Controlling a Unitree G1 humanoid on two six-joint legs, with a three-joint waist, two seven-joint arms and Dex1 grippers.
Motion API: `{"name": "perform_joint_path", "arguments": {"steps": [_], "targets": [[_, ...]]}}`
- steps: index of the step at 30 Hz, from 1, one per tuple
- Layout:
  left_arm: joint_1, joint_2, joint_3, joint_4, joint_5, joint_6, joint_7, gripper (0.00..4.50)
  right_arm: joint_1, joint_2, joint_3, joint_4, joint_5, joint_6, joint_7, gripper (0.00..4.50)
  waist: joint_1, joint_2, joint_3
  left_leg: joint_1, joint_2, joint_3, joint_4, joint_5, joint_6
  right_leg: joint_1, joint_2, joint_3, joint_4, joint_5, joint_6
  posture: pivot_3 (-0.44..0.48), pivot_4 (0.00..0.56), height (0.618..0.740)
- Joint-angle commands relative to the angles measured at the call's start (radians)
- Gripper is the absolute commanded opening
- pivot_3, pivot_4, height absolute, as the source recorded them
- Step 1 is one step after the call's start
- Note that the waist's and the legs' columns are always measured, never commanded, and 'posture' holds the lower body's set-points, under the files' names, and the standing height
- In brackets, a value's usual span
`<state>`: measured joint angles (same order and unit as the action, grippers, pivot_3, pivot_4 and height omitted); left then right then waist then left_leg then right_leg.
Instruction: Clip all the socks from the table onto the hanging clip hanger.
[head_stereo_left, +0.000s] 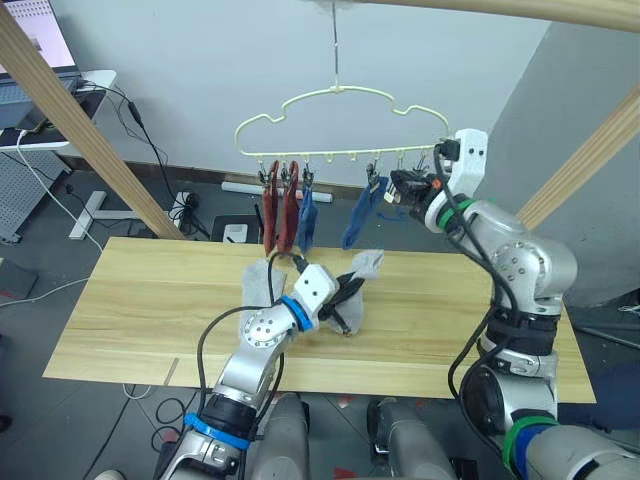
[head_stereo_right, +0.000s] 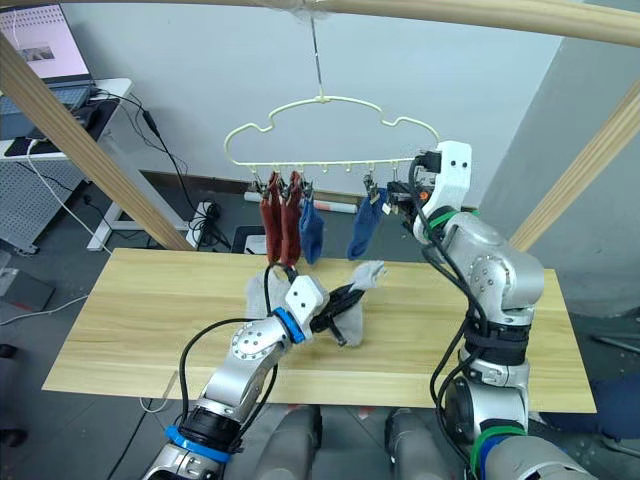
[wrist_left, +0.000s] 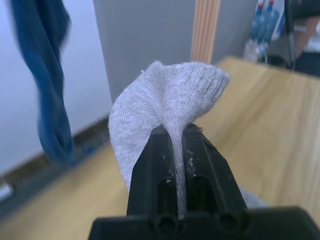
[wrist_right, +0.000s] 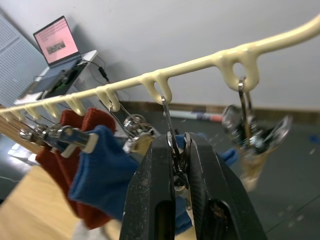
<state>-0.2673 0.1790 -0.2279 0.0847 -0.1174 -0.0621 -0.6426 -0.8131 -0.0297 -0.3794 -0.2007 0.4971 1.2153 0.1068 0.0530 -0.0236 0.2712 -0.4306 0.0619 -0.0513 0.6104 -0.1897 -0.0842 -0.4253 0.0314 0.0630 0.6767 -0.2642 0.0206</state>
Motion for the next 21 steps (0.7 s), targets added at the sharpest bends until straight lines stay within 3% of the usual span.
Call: {"name": "perform_joint_path", "arguments": {"steps": [1, 21], "targets": [[0.0, -0.006, 0.002, -0.05, 0.014, -0.081, 0.016, 0.01, -0.023, 0.035, -0.136, 0.009, 0.041, 0.154, -0.096, 0.07, 0.0, 0.0, 0.0, 0.0, 0.0, 0.0, 0.0, 0.0, 0.0, 0.0, 0.0, 0.0, 0.0, 0.0, 0.0, 0.147, 0.251, 0.74], [-0.094, -0.039, 0.016, 0.04, 0.06, -0.215, 0.12, 0.01, -0.072, 0.08, -0.216, -0.018, 0.103, 0.322, -0.139, 0.07, 0.0, 0.0, 0.0, -0.001, -0.001, 0.0, 0.0, 0.0, 0.0, 0.0, -0.001, 0.0, -0.001, 0.0, 0.0, 0.142, 0.26, 0.74]]}}
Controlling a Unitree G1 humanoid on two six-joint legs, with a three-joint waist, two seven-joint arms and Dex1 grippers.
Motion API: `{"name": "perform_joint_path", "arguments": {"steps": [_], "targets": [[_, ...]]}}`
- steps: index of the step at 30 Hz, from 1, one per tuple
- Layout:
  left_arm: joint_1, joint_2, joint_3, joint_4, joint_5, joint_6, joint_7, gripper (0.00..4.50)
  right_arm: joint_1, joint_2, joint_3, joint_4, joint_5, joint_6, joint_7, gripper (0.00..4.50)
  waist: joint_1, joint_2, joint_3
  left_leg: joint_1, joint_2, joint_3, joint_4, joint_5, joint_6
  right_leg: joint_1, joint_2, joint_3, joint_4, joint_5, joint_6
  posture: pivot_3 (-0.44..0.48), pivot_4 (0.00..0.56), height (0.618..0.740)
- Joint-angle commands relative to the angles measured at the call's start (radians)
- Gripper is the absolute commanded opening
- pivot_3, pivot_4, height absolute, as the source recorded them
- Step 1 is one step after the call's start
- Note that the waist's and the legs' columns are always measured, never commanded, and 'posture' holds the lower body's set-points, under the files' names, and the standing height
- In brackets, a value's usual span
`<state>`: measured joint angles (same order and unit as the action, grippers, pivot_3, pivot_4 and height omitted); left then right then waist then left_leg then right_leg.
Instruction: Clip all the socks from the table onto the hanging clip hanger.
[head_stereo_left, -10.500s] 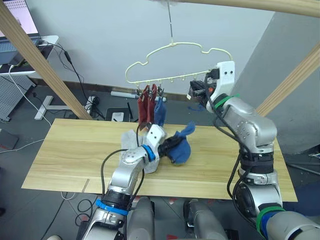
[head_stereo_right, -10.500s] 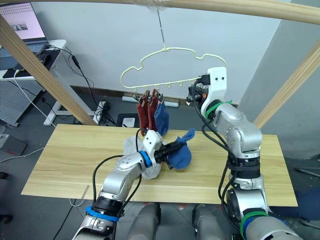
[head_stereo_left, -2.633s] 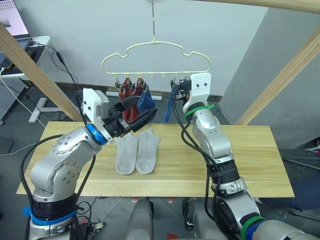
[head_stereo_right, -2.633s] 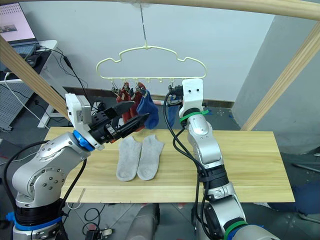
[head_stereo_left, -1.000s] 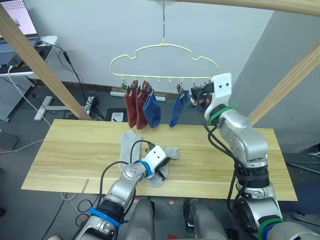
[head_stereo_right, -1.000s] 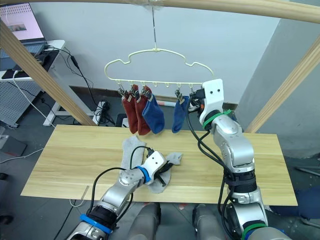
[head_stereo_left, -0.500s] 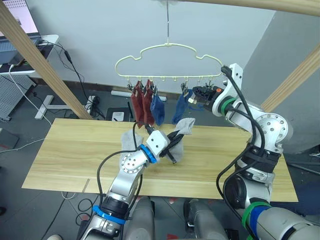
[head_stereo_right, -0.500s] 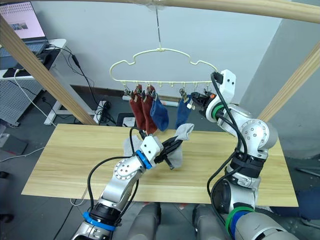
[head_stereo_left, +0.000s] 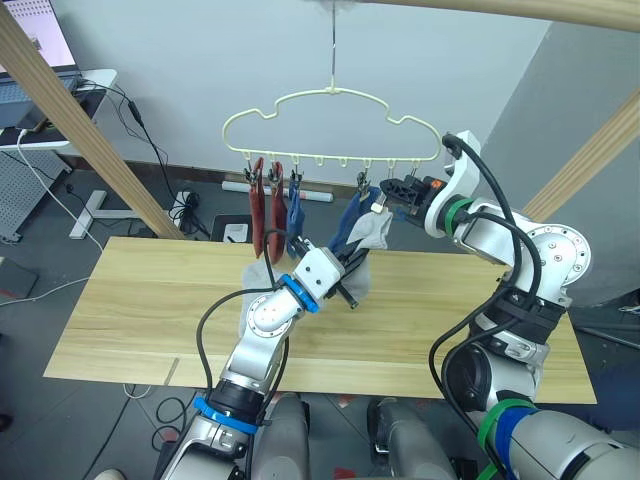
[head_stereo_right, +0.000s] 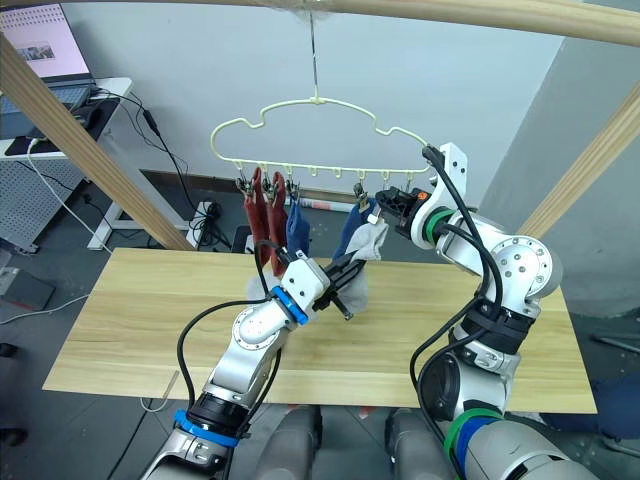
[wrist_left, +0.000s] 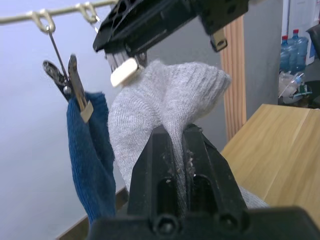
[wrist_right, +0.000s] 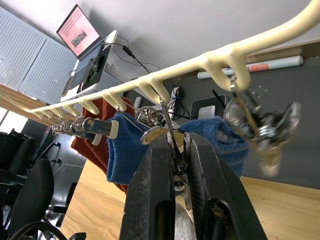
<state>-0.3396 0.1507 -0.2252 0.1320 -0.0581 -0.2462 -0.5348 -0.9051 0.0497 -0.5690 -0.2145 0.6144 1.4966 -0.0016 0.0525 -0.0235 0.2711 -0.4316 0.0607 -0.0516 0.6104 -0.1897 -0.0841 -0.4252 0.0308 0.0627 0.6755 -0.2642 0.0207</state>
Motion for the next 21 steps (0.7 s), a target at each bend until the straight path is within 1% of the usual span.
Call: {"name": "perform_joint_path", "arguments": {"steps": [1, 11, 13, 14, 16, 21], "targets": [[-0.025, -0.011, 0.013, -0.004, 0.002, -0.034, 0.014, 0.01, 0.02, 0.002, -0.027, -0.006, -0.014, 0.045, -0.03, 0.07, 0.0, 0.0, 0.0, 0.0, 0.0, 0.0, 0.0, 0.0, 0.0, 0.0, 0.0, 0.0, 0.0, 0.0, 0.0, 0.142, 0.26, 0.74], [-0.033, -0.013, 0.007, -0.012, 0.003, -0.034, 0.026, 0.01, 0.029, 0.005, -0.024, -0.015, -0.014, 0.057, -0.019, 0.07, -0.001, 0.0, 0.0, 0.0, 0.0, 0.0, 0.0, 0.0, 0.0, 0.0, 0.0, 0.0, 0.0, 0.0, 0.0, 0.144, 0.261, 0.74], [-0.032, -0.013, 0.007, -0.015, 0.002, -0.032, 0.025, 0.0, 0.033, 0.002, -0.019, -0.017, -0.009, 0.053, -0.011, 0.83, -0.001, 0.0, 0.0, 0.0, 0.0, 0.0, 0.0, 0.0, 0.0, 0.0, 0.0, 0.0, 0.0, 0.0, 0.0, 0.144, 0.261, 0.74], [-0.031, -0.013, 0.006, -0.018, 0.002, -0.03, 0.025, 0.0, 0.035, 0.002, -0.019, -0.02, -0.005, 0.052, -0.007, 1.06, -0.001, 0.0, 0.0, 0.0, 0.0, 0.0, 0.0, 0.0, 0.0, 0.0, 0.0, 0.0, 0.0, 0.0, 0.0, 0.145, 0.263, 0.74], [-0.031, -0.013, 0.005, -0.019, 0.001, -0.023, 0.024, 0.0, 0.042, -0.007, -0.008, -0.028, 0.002, 0.046, 0.006, 1.81, -0.004, 0.0, 0.0, -0.001, 0.0, 0.0, 0.0, 0.0, 0.0, 0.0, 0.0, 0.0, -0.001, 0.0, 0.0, 0.145, 0.263, 0.74], [-0.033, -0.012, 0.004, -0.012, -0.016, 0.028, 0.007, 0.0, 0.045, -0.036, -0.024, -0.074, 0.053, 0.073, 0.056, 3.43, -0.019, 0.0, 0.0, -0.002, 0.0, 0.0, -0.001, 0.0, 0.0, -0.002, 0.0, 0.0, 0.0, 0.0, 0.0, 0.142, 0.269, 0.74]]}}
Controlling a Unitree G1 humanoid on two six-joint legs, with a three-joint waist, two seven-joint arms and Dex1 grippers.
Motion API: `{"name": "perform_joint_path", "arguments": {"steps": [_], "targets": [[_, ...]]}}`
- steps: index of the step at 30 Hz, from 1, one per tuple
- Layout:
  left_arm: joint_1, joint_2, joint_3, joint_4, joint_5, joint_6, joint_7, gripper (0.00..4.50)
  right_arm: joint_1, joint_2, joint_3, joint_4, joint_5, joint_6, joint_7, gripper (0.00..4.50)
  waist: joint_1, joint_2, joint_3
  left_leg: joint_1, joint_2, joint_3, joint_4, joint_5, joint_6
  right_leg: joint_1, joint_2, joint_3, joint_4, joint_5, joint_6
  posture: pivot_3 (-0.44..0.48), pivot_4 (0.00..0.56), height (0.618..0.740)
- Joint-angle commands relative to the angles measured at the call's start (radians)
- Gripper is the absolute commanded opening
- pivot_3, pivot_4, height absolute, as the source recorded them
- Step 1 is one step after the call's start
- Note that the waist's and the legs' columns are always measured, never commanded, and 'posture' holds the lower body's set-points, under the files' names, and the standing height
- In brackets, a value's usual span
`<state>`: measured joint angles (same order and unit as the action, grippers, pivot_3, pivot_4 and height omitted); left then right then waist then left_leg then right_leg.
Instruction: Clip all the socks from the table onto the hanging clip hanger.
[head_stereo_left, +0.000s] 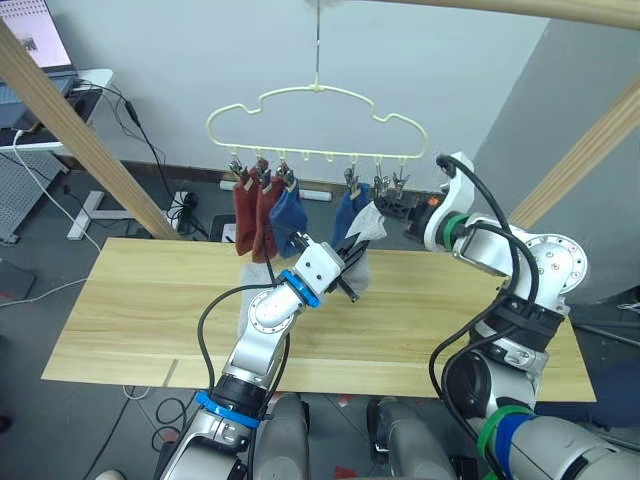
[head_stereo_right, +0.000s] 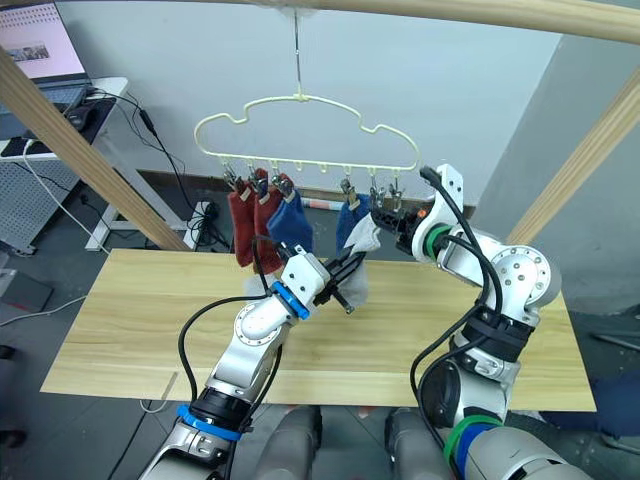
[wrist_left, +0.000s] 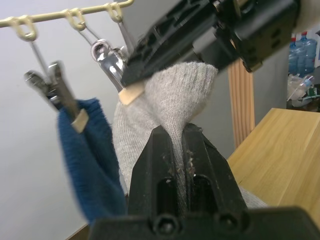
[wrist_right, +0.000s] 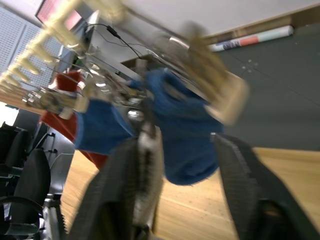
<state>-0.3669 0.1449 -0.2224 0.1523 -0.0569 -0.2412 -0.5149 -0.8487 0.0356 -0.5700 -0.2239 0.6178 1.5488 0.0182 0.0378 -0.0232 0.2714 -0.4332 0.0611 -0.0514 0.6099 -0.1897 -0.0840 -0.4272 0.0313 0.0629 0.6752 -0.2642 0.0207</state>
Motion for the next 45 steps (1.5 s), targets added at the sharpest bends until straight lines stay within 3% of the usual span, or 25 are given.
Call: {"name": "perform_joint_path", "arguments": {"steps": [1, 3, 8, 11, 16, 19, 20, 23, 26, 30, 45], "targets": [[-0.006, -0.007, 0.001, -0.034, -0.026, 0.036, -0.021, 0.0, -0.016, -0.024, -0.041, -0.076, 0.06, 0.037, 0.044, 3.8, -0.008, 0.0, 0.0, 0.0, 0.0, 0.0, 0.0, 0.0, 0.0, 0.0, 0.0, 0.0, 0.0, 0.0, 0.0, 0.141, 0.27, 0.74], [-0.007, -0.011, 0.003, -0.039, -0.062, 0.084, -0.044, 0.59, -0.011, -0.04, -0.075, -0.109, 0.134, 0.06, 0.079, 4.46, -0.013, 0.0, 0.0, 0.0, 0.0, 0.0, 0.0, 0.0, 0.0, 0.0, 0.0, 0.0, 0.0, 0.0, 0.0, 0.137, 0.273, 0.74], [-0.011, -0.013, 0.015, -0.051, -0.145, 0.223, -0.101, 1.96, 0.083, -0.115, -0.059, -0.216, 0.251, 0.066, 0.119, 4.5, -0.019, 0.0, 0.0, 0.0, 0.0, 0.0, 0.0, 0.0, 0.0, 0.0, 0.001, 0.0, 0.0, 0.0, 0.0, 0.124, 0.276, 0.74], [-0.017, 0.0, 0.04, -0.063, -0.179, 0.315, -0.107, 2.87, 0.204, -0.21, 0.082, -0.325, 0.201, -0.036, 0.154, 4.5, -0.018, 0.0, 0.001, -0.001, 0.0, -0.001, 0.0, 0.0, 0.0, 0.0, 0.001, 0.0, -0.001, 0.0, 0.001, 0.123, 0.28, 0.74], [0.001, 0.07, 0.074, -0.164, -0.222, 0.449, -0.139, 4.35, 0.345, -0.312, 0.38, -0.369, -0.036, -0.374, 0.131, 4.5, -0.043, 0.001, 0.001, 0.0, 0.001, 0.0, 0.0, 0.0, 0.0, 0.0, 0.001, 0.001, 0.0, -0.001, 0.001, 0.136, 0.283, 0.74], [0.015, 0.147, 0.129, -0.297, -0.296, 0.554, -0.17, 4.43, 0.399, -0.361, 0.578, -0.369, -0.255, -0.634, 0.086, 4.5, -0.049, 0.001, 0.002, 0.0, 0.002, 0.0, -0.001, 0.0, 0.0, -0.002, 0.002, 0.001, 0.001, -0.001, 0.001, 0.14, 0.284, 0.74], [0.017, 0.173, 0.153, -0.341, -0.32, 0.579, -0.173, 4.5, 0.412, -0.339, 0.603, -0.363, -0.289, -0.686, 0.061, 4.13, -0.049, 0.001, 0.002, 0.0, 0.002, 0.0, -0.001, 0.0, 0.0, -0.004, 0.003, 0.001, 0.002, -0.001, 0.001, 0.14, 0.284, 0.74], [0.018, 0.222, 0.207, -0.438, -0.385, 0.655, -0.171, 4.5, 0.435, -0.272, 0.634, -0.342, -0.349, -0.766, 0.006, 3.22, -0.047, 0.001, 0.003, 0.0, 0.003, 0.0, -0.001, 0.0, 0.0, -0.005, 0.003, 0.002, 0.002, -0.001, 0.002, 0.14, 0.284, 0.74], [0.018, 0.258, 0.252, -0.523, -0.448, 0.725, -0.16, 4.5, 0.444, -0.212, 0.649, -0.326, -0.408, -0.826, -0.043, 3.22, -0.04, 0.0, 0.003, -0.001, 0.001, 0.001, -0.001, 0.0, 0.0, -0.005, 0.001, 0.003, 0.002, -0.001, 0.002, 0.174, 0.281, 0.74], [0.016, 0.288, 0.323, -0.613, -0.522, 0.783, -0.127, 4.5, 0.429, -0.13, 0.65, -0.278, -0.435, -0.905, -0.072, 2.4, -0.032, 0.0, 0.004, -0.001, 0.001, 0.002, -0.001, 0.0, 0.0, -0.004, 0.001, 0.003, 0.001, -0.001, 0.002, 0.191, 0.278, 0.74], [0.049, 0.306, 0.313, -0.681, -0.512, 0.732, -0.121, 4.5, 0.298, -0.009, 0.643, -0.044, -0.539, -1.074, -0.107, 2.4, -0.013, 0.0, 0.004, -0.002, 0.002, 0.002, -0.001, 0.0, 0.0, -0.005, 0.001, 0.003, 0.001, -0.001, 0.002, 0.229, 0.267, 0.74]]}}
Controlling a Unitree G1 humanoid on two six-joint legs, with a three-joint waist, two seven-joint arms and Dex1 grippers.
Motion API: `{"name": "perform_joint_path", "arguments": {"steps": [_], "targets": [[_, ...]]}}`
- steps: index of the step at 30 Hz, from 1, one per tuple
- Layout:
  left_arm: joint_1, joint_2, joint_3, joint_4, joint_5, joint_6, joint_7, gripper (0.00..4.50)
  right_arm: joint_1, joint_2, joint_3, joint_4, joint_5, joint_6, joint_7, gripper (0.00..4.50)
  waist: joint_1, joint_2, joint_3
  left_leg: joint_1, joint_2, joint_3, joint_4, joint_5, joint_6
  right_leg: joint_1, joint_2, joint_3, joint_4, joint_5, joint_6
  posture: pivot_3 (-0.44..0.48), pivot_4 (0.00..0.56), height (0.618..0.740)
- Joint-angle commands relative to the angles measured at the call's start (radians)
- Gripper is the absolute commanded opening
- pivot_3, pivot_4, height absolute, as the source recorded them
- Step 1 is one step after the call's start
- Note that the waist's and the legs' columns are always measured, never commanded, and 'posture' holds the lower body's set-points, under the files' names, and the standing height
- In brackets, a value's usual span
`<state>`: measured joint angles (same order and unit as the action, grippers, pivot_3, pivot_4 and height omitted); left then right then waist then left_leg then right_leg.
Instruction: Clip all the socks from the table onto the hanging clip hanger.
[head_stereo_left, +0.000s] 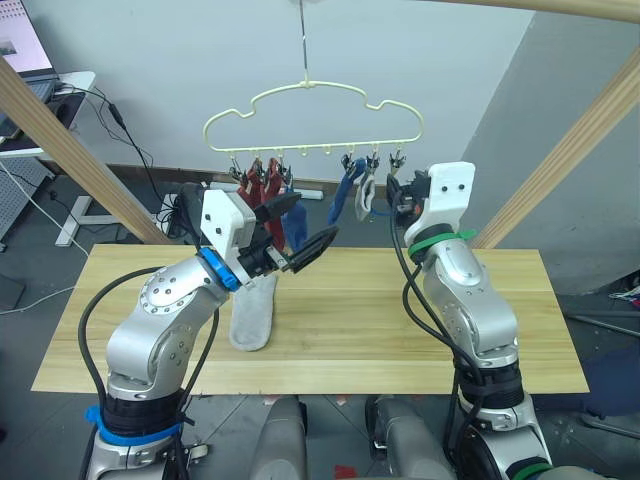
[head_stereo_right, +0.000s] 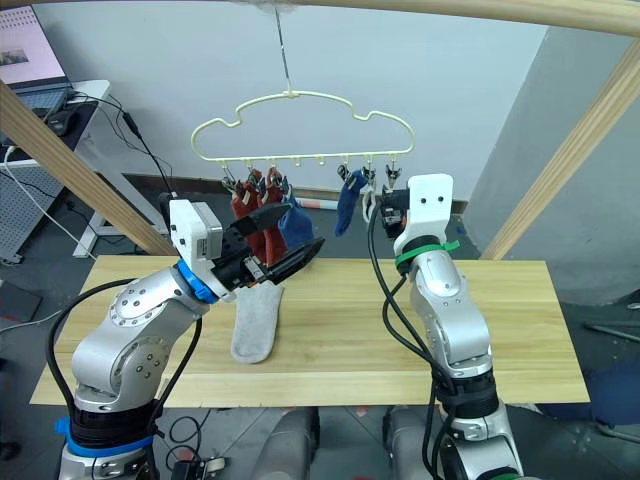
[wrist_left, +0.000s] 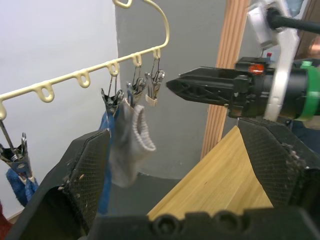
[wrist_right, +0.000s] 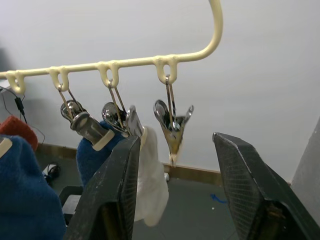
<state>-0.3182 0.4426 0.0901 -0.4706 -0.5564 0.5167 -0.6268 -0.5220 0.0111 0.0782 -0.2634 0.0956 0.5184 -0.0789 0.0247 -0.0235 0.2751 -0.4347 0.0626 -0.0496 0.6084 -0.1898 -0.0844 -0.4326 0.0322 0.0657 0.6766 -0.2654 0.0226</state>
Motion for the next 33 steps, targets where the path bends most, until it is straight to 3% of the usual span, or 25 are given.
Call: {"name": "perform_joint_path", "arguments": {"steps": [1, 33], "targets": [[0.002, 0.011, -0.001, -0.059, -0.011, -0.028, -0.01, 4.5, -0.036, 0.022, -0.01, 0.008, -0.017, -0.048, -0.014, 2.4, 0.001, 0.0, 0.0, 0.0, 0.0, 0.0, 0.0, 0.0, 0.0, 0.0, 0.0, 0.0, 0.0, 0.0, 0.0, 0.232, 0.265, 0.74], [0.013, 0.025, -0.001, -0.084, -0.059, -0.016, 0.005, 4.5, -0.17, 0.067, -0.032, 0.215, -0.026, -0.142, 0.031, 2.4, 0.003, 0.0, 0.0, 0.0, 0.0, 0.0, 0.0, 0.0, 0.0, -0.001, 0.0, 0.0, 0.002, 0.0, 0.0, 0.254, 0.262, 0.74]]}}
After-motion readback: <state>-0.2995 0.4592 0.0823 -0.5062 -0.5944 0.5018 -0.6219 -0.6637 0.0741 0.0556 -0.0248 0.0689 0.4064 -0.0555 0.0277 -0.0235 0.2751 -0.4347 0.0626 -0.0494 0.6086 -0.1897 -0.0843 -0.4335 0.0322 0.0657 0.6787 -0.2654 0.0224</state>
